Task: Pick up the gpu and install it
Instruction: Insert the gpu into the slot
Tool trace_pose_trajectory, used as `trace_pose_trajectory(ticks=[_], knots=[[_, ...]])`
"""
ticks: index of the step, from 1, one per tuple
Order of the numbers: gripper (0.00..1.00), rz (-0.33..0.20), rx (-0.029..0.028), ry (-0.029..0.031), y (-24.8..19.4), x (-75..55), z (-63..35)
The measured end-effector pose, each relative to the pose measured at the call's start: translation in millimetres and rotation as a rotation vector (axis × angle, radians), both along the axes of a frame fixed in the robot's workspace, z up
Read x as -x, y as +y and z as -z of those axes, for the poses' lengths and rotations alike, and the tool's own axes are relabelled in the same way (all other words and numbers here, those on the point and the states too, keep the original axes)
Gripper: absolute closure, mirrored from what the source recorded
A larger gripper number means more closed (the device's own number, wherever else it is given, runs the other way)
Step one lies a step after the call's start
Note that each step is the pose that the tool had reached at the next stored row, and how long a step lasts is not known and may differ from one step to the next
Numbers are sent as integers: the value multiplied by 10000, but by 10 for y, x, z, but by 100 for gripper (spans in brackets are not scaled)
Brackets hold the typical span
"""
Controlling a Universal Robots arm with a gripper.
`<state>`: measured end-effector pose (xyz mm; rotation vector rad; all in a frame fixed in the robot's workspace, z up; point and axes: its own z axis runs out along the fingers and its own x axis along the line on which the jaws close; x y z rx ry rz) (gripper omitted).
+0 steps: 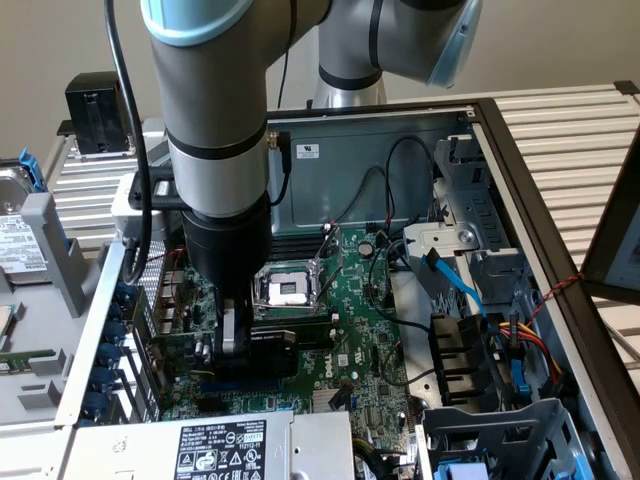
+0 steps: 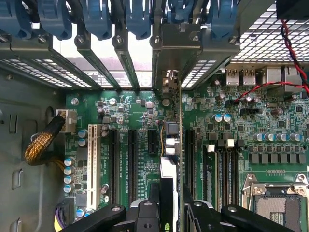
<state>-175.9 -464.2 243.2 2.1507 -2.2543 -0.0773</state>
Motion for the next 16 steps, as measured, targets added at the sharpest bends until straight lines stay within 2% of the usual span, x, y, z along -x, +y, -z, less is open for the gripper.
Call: trace_pose_trajectory(ticks=[16], knots=[[73,-1,13,2,3,0,12]])
